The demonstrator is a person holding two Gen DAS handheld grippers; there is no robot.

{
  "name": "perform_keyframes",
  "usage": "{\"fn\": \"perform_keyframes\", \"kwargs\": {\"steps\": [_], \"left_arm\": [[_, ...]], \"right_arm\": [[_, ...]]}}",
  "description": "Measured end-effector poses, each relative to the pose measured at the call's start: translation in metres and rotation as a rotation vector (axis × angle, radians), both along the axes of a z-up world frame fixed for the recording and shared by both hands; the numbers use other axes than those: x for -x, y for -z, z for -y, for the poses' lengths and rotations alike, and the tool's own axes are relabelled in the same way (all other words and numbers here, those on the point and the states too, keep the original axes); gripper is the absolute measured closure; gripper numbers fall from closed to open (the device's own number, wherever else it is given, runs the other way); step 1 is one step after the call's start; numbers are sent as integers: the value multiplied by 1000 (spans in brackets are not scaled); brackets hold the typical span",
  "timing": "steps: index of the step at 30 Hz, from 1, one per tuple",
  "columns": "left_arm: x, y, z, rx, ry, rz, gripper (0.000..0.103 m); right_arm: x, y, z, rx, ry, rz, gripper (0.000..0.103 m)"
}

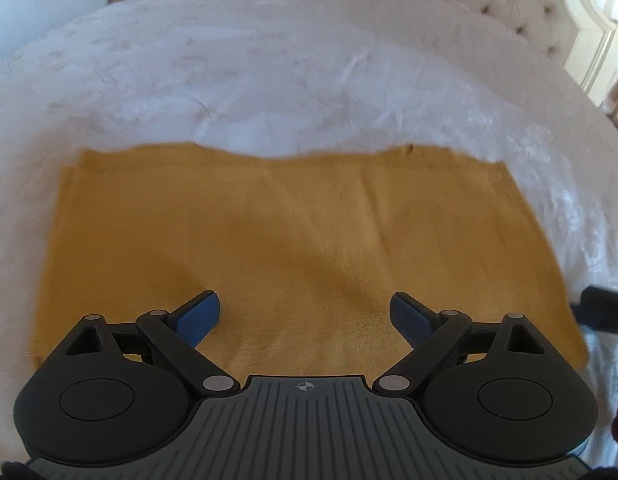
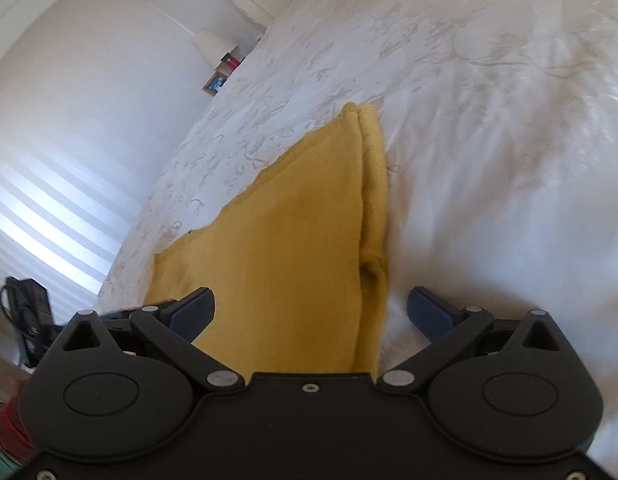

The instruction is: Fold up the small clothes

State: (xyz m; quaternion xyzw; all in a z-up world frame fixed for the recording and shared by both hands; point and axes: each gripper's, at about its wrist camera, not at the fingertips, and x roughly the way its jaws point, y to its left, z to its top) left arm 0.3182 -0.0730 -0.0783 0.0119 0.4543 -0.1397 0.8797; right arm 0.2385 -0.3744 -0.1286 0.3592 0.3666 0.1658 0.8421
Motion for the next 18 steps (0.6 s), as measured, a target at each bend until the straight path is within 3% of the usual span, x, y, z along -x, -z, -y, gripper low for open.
{"fn": "perform_keyframes", "kwargs": {"steps": [7,18], "left_arm": [[-3,19,12,-57,-11,16,1],[-6,20,23,-99,-38,2,0]], "right_arm": [[-20,0,-10,22,-48,7,0],[-39,-5,-26,72,-25,-18,0]]}}
